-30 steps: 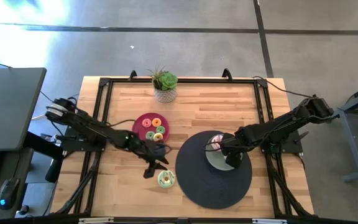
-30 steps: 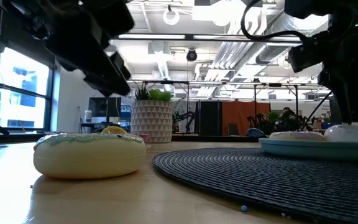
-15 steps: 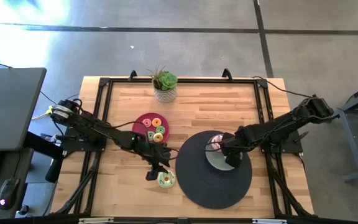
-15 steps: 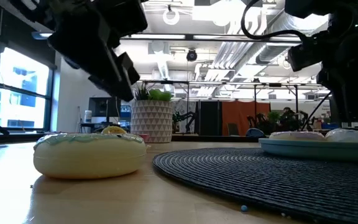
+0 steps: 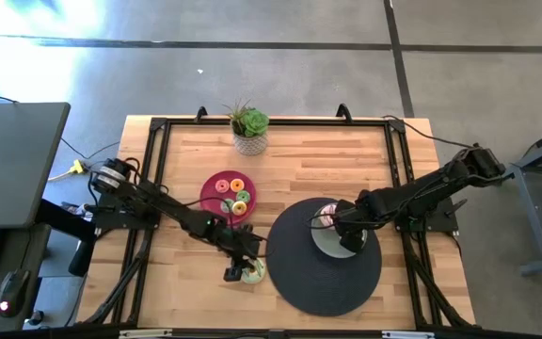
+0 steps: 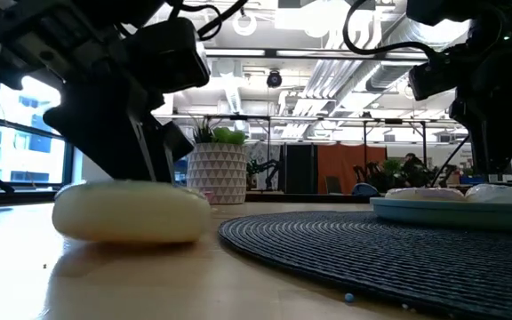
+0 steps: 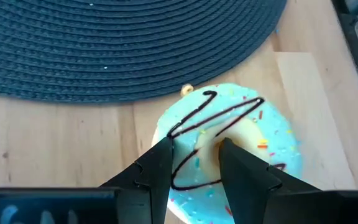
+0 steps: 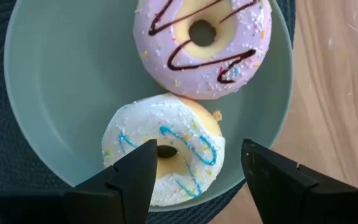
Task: Pick & Place donuts
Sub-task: Put the large blue donut on the blue plate
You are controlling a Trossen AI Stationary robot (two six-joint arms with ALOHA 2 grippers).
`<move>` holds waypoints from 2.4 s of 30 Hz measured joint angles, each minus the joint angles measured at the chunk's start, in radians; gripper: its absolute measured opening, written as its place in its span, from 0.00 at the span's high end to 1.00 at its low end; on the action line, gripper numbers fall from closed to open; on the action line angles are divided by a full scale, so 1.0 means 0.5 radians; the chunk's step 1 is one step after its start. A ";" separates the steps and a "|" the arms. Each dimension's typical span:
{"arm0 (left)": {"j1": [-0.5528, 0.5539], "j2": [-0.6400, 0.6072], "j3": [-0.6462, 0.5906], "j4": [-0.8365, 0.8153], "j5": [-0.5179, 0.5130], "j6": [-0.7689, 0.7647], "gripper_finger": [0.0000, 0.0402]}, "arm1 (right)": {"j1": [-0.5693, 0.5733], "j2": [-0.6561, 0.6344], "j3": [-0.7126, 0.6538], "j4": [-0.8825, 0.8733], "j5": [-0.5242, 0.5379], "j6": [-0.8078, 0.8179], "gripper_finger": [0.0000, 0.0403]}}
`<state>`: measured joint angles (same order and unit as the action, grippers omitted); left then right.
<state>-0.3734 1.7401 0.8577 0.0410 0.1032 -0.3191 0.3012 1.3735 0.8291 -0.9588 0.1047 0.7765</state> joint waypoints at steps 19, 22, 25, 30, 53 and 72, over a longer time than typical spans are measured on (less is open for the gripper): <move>0.000 0.016 0.045 0.011 -0.142 0.008 0.97 | 0.001 0.000 0.149 0.027 -0.174 0.014 0.57; 0.006 0.014 0.159 0.028 -0.217 0.056 0.96 | 0.018 0.000 0.320 -0.166 -0.169 -0.023 0.61; 0.053 0.014 0.352 0.010 -0.262 0.149 0.98 | 0.053 0.000 0.516 -0.462 -0.091 -0.070 0.64; 0.181 0.101 0.726 0.023 -0.362 0.540 0.99 | 0.131 -0.001 0.791 -0.898 0.238 -0.001 0.67; 0.379 1.206 1.782 -0.033 -0.745 0.660 0.98 | 0.211 -0.247 0.996 -1.218 0.481 0.069 0.68; 0.380 1.204 1.782 -0.089 -0.761 0.666 0.72 | 0.211 -0.253 0.996 -1.194 0.486 0.066 0.68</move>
<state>-0.1835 2.3419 1.7486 -0.0035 -0.2771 0.0140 0.4068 1.2472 1.3270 -1.5556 0.3477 0.8093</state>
